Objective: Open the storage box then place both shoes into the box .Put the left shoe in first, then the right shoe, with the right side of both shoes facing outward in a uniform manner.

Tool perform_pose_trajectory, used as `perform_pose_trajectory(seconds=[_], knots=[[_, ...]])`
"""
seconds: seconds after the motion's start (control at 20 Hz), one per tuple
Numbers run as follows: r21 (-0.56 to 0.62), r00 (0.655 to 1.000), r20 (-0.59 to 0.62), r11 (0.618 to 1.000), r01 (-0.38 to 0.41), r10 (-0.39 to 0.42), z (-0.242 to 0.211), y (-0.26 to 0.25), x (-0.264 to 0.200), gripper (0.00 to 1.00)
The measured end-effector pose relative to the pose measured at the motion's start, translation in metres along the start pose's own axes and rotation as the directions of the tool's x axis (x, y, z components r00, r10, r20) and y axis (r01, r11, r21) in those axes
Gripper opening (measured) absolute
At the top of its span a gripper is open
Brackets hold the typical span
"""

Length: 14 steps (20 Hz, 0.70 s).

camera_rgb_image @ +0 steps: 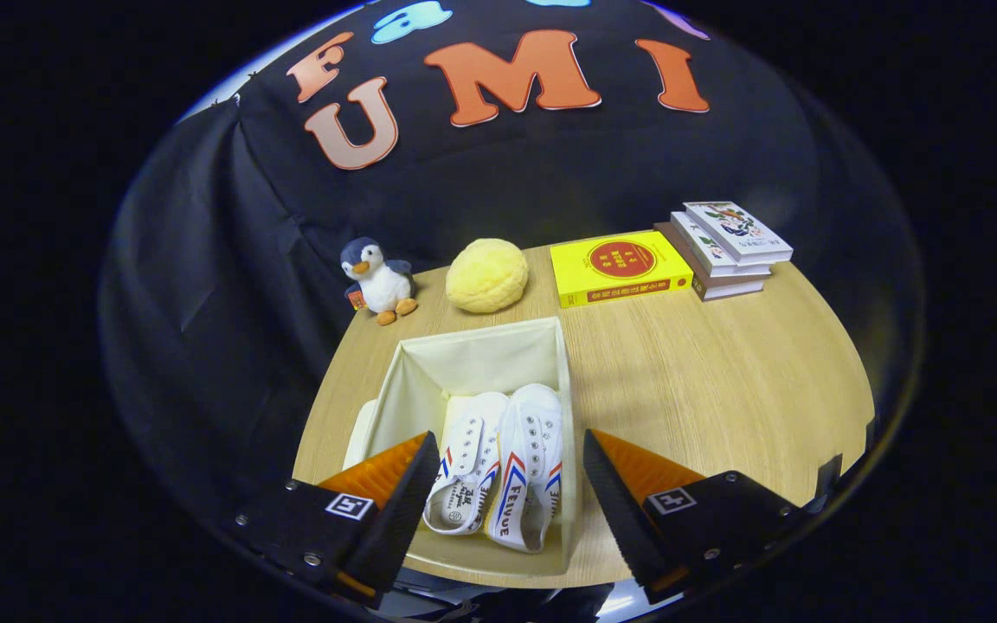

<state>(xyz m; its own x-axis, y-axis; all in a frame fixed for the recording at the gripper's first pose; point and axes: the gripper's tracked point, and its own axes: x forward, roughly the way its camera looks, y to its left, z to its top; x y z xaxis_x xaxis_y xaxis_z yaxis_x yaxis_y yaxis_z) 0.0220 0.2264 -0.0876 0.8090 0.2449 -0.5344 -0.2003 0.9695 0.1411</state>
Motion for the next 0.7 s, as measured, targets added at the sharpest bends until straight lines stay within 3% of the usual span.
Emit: perform_pose_trajectory(seconds=[0.25,0.5,0.7], knots=[[-0.031,0.993,0.117,1.0,0.003,0.0,0.047,-0.039,-0.049,0.98],[-0.071,0.959,0.262,0.989,0.129,-0.106,0.085,-0.113,-0.101,0.98],[-0.02,0.928,0.349,0.989,0.148,-0.131,0.107,-0.154,-0.137,0.99]])
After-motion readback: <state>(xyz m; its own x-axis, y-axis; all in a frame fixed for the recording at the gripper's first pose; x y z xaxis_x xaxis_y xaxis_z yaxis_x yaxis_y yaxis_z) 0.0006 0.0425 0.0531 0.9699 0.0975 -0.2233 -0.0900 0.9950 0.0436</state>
